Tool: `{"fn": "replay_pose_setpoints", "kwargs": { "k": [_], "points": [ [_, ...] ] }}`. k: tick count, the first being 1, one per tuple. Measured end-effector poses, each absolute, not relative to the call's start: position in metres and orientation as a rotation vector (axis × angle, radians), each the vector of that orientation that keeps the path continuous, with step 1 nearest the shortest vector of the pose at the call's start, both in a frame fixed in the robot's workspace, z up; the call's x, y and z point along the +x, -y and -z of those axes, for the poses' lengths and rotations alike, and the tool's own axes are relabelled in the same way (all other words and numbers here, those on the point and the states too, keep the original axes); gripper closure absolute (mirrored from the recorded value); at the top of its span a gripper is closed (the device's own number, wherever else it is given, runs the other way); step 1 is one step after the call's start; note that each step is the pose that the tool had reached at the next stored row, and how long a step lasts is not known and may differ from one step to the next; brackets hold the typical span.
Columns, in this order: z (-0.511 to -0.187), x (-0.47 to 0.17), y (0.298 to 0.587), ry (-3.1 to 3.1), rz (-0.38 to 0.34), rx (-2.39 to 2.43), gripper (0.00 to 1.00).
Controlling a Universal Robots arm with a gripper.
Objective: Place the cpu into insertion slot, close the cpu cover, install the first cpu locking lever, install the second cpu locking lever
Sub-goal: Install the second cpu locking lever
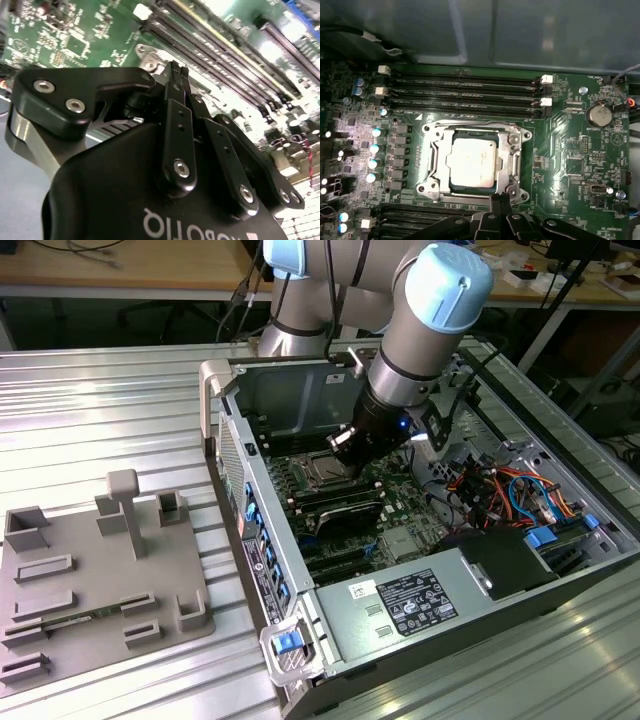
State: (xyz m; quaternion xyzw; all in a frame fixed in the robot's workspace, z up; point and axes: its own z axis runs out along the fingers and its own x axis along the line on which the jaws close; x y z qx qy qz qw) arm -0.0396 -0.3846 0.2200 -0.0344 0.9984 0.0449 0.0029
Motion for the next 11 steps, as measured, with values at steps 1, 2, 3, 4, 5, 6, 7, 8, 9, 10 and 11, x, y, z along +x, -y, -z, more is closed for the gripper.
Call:
{"fn": "replay_pose_setpoints", "kwargs": {
  "k": [1,2,3,4,5,6,7,8,9,10,11],
  "points": [
    [-0.22,-0.044,0.385,-3.131,-0.14,-0.108,0.89],
    [-0.219,-0.047,0.385,-3.131,-0.14,-0.108,0.89],
    [-0.219,-0.051,0.385,-3.131,-0.14,-0.108,0.89],
    [-0.218,-0.054,0.385,-3.131,-0.141,-0.108,0.89],
    [-0.218,-0.059,0.385,-3.131,-0.141,-0.108,0.89],
    [-0.218,-0.061,0.386,-3.131,-0.141,-0.108,0.89],
    [-0.217,-0.064,0.386,-3.131,-0.141,-0.108,0.89],
    [-0.217,-0.069,0.388,-3.131,-0.141,-0.108,0.89],
    [-0.217,-0.072,0.39,-3.131,-0.141,-0.108,0.89],
    [-0.217,-0.076,0.392,-3.131,-0.141,-0.108,0.89],
    [-0.217,-0.081,0.393,-3.131,-0.141,-0.108,0.89]
  ]
}}
